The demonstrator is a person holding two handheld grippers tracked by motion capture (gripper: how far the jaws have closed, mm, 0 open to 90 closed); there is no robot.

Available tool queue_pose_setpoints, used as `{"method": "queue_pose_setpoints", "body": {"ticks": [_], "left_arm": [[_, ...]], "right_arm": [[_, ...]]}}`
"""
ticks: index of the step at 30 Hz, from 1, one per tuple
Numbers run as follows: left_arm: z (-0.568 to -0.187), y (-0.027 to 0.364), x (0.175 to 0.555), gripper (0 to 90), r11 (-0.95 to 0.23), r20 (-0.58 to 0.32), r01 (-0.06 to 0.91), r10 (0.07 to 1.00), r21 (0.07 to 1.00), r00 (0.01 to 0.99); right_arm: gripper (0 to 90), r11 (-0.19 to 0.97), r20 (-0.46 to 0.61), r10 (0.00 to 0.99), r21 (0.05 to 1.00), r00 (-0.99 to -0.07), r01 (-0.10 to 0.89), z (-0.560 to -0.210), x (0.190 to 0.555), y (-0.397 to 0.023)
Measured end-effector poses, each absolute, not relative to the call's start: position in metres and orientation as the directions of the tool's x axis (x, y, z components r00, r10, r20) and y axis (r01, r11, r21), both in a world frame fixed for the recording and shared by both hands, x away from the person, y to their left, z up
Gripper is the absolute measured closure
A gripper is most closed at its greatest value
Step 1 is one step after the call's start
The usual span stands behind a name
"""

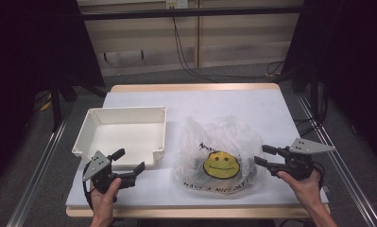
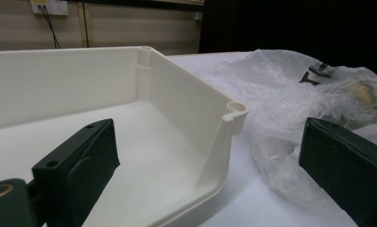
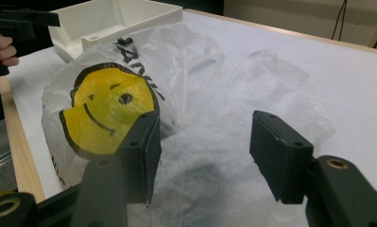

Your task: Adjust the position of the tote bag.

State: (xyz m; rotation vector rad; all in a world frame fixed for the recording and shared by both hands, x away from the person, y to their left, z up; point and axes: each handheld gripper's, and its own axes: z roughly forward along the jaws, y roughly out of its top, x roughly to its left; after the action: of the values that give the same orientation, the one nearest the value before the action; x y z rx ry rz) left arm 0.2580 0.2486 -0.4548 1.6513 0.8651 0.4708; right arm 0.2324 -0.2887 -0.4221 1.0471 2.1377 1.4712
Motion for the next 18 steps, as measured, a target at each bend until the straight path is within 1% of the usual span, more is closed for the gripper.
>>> {"method": "queue_pose_setpoints", "body": {"ticks": [4, 9, 14, 15, 18], "left_arm": [[-0.456, 0.254, 0.257, 5.1, -0.068, -0.143, 0.295, 0.757, 0.953, 0.637], [-0.457, 0.256, 0.257, 5.3, -0.055, -0.157, 0.302, 0.76, 0.952, 0.631], [-0.455, 0.255, 0.255, 5.3, -0.082, -0.13, 0.291, 0.758, 0.953, 0.64], [-0.454, 0.253, 0.254, 5.3, -0.098, -0.115, 0.285, 0.756, 0.953, 0.645], [-0.454, 0.252, 0.252, 5.3, -0.117, -0.095, 0.277, 0.756, 0.954, 0.648]], "right_arm": [[45.8, 0.225, 0.111, 0.719, 0.897, -0.687, 0.38, -0.418, 0.242, -0.281], [48.8, 0.239, 0.125, 0.689, 0.891, -0.714, 0.387, -0.416, 0.267, -0.27], [52.6, 0.273, 0.117, 0.661, 0.882, -0.742, 0.383, -0.412, 0.284, -0.261], [56.5, 0.283, 0.126, 0.642, 0.878, -0.756, 0.386, -0.412, 0.293, -0.259], [58.0, 0.31, 0.125, 0.638, 0.862, -0.76, 0.402, -0.413, 0.306, -0.255]]}}
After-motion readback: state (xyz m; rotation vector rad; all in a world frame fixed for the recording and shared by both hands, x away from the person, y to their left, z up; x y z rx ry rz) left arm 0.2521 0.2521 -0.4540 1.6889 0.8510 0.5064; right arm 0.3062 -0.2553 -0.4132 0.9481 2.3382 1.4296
